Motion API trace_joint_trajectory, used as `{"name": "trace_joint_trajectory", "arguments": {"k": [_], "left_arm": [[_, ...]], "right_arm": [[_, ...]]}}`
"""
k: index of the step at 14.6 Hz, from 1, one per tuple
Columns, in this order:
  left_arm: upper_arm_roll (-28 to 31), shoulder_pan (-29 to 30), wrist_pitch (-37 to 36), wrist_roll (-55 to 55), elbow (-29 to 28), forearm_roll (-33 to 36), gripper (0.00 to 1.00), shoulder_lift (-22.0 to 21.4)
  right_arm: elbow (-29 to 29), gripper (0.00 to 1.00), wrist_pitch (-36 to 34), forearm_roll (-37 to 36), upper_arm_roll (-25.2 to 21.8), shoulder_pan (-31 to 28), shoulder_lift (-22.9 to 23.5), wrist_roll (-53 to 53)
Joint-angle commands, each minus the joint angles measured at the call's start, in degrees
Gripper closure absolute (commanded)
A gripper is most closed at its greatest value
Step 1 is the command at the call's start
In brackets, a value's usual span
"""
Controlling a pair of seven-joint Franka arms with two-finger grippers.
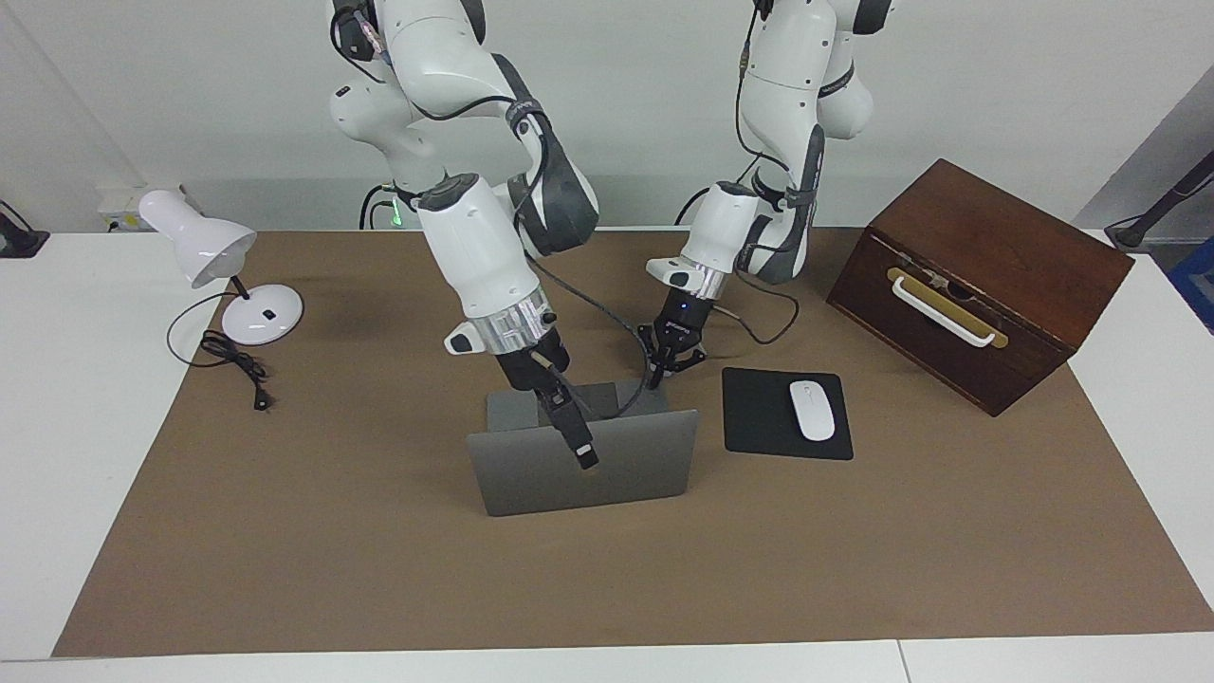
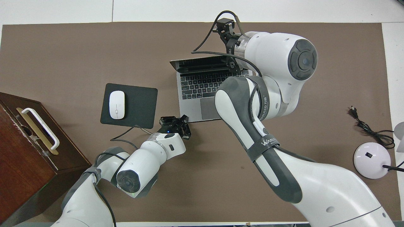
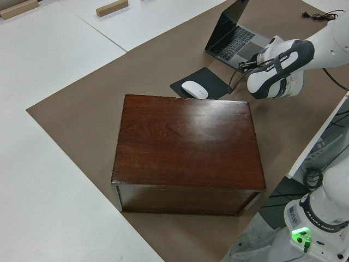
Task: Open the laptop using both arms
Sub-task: 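Lift the laptop lid upward and back with the right gripper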
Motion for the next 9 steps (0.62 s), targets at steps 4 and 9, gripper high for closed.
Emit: {"name": "trace_joint_trajectory", "arguments": {"k": [4, 9], "left_arm": [[0.2, 1.8, 0.4, -0.1, 2.4, 1.6, 1.0, 4.7], [0.3, 1.8, 0.4, -0.1, 2.4, 1.6, 1.0, 4.8]], "right_arm": [[4.9, 0.0, -1.4, -1.3, 0.1, -2.1, 3.0, 1.5], [9.2, 0.0, -3.4, -1.3, 0.4, -4.0, 5.5, 1.5]]}}
